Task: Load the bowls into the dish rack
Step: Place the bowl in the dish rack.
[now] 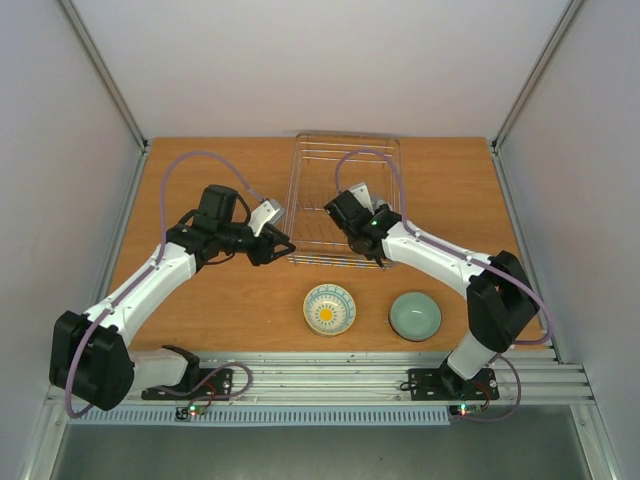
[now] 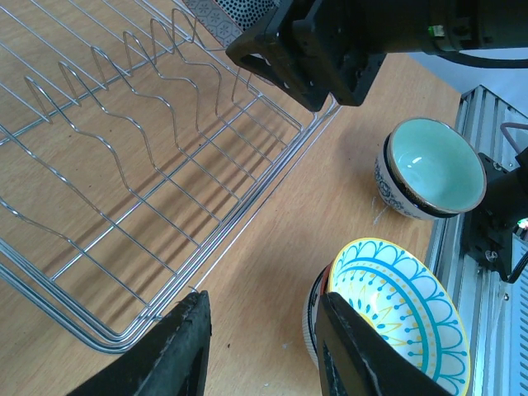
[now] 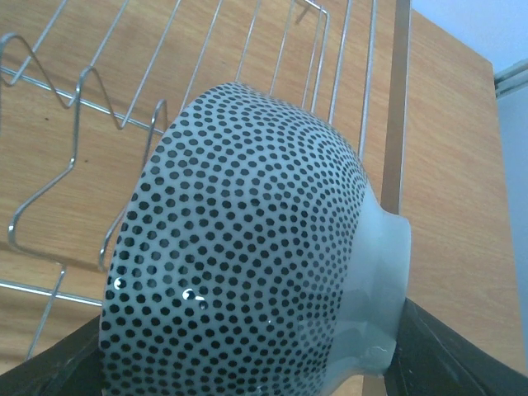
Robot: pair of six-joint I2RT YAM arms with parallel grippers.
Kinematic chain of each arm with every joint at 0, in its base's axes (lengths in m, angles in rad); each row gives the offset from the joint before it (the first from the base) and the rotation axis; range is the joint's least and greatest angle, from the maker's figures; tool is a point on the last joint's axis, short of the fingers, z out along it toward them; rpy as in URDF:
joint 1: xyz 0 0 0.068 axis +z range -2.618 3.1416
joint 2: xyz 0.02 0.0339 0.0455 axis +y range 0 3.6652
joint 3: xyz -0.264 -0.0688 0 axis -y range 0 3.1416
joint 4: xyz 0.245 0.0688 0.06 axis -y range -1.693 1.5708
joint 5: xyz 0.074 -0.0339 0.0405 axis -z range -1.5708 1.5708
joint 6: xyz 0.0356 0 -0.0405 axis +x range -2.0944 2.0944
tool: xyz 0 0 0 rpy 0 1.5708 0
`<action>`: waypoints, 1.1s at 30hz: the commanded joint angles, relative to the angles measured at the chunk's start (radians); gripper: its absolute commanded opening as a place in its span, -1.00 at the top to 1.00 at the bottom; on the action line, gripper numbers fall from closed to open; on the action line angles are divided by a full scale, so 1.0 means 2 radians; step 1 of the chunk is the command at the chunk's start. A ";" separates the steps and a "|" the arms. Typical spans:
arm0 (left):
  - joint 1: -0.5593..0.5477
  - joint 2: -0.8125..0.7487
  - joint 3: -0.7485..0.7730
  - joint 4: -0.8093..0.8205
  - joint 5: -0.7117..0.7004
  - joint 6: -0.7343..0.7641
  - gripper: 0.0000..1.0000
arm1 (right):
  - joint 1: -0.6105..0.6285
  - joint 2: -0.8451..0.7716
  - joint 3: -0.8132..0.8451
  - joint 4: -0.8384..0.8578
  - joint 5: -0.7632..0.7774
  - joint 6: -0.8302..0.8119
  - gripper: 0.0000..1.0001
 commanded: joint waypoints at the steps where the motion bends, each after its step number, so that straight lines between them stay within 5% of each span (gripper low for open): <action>1: 0.002 0.001 0.006 0.008 0.009 0.008 0.28 | -0.011 0.008 0.022 0.027 0.015 -0.013 0.97; 9: 0.002 0.005 0.006 0.007 0.012 0.008 0.28 | -0.017 0.044 0.042 0.025 0.014 -0.026 0.94; 15: 0.002 0.004 0.006 0.007 0.011 0.008 0.28 | -0.021 0.071 0.056 0.017 0.006 -0.025 0.71; 29: 0.002 0.006 0.007 0.005 0.013 0.010 0.28 | -0.022 0.066 0.044 0.026 -0.021 -0.024 -0.70; 33: 0.002 0.007 0.007 0.005 0.013 0.009 0.28 | -0.022 0.034 0.031 0.033 -0.047 -0.026 -0.97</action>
